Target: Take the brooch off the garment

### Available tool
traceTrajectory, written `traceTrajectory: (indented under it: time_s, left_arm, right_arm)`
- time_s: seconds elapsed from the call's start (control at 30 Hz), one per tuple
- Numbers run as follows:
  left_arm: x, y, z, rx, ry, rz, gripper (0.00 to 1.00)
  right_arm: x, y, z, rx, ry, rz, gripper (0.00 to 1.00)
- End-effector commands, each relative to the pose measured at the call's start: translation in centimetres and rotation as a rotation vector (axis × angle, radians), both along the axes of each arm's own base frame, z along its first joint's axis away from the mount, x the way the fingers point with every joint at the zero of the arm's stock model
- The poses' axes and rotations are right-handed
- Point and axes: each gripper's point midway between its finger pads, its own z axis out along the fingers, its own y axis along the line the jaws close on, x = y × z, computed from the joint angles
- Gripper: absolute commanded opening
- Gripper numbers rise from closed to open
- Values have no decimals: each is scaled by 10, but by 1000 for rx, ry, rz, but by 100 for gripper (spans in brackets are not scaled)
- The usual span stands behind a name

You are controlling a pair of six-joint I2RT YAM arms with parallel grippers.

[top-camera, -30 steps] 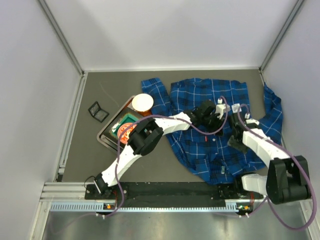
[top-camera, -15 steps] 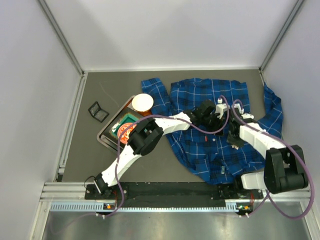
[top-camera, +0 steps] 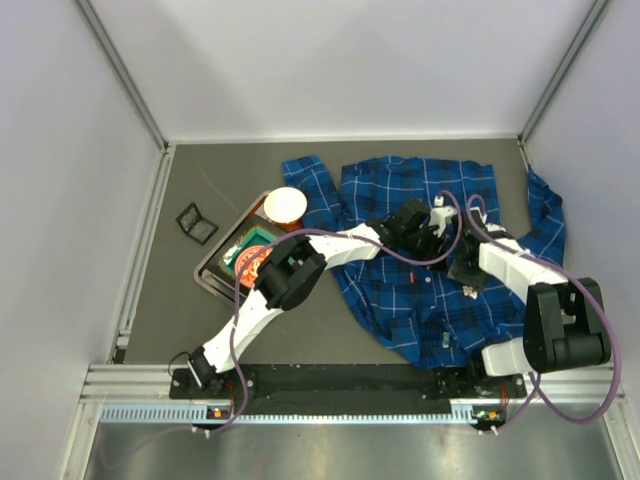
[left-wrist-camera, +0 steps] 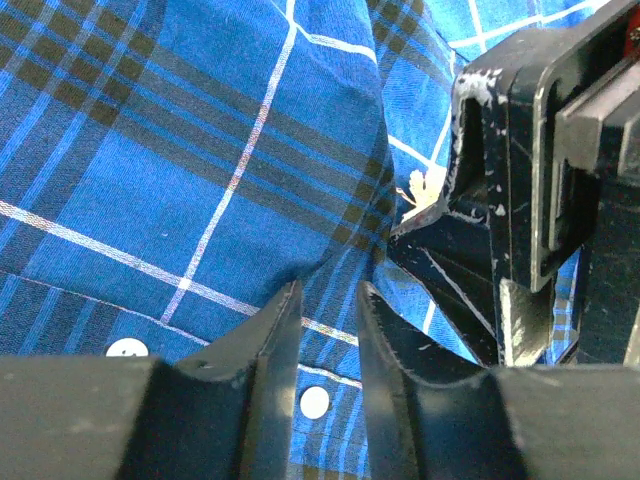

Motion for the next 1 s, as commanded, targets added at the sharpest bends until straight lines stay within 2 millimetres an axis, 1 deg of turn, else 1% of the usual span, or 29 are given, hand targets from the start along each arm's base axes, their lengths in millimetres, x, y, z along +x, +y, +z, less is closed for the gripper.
traceTrajectory:
  time_s: [0.0,0.03,0.07,0.1,0.27,0.33,0.43,0.47,0.53,0.57,0.77,0.93,0.97]
  left_arm:
    - [1,-4,9,-43,-11,-11,37]
    - [2,-4,8,-43,-11,-7,39]
    - [2,-3,8,-43,-11,-7,43]
    - [3,-3,8,-45,-13,-4,44]
    - [2,-3,11,-55,-14,-8,48]
    - [1,-2,10,-52,-11,-8,48]
    - [1,-1,11,-51,-16,-9,50]
    - [1,-1,11,-52,-13,-11,51]
    - [-1,-1,12,-54,-11,-16,53]
    - [-1,-4,17,-81,-22,-27,54]
    - [-8,-6,24,-109,-14,-61,57]
    - [-14,-8,29,-127,-16,-82,57]
    - [-16,-8,29,-129,-17,-87,57]
  right_arm:
    - [2,-3,0,31,-28,-36,45]
    - [0,-10,0,30,-29,-60,45]
    - [-1,-12,-1,30,-22,-67,45]
    - [-2,-13,-3,39,-16,-67,44]
    - [-4,-13,-11,63,19,-70,44]
    - [-2,-15,-10,66,17,-70,44]
    - [0,-17,-8,58,5,-66,43]
    - [0,-18,-7,53,1,-66,41]
    - [1,-18,-4,56,-15,-68,40]
    - [1,-17,-3,62,-19,-65,39]
    - [2,-22,9,61,-68,-61,37]
    - [4,-20,15,71,-81,-48,38]
    - [1,-17,12,85,-63,-47,40]
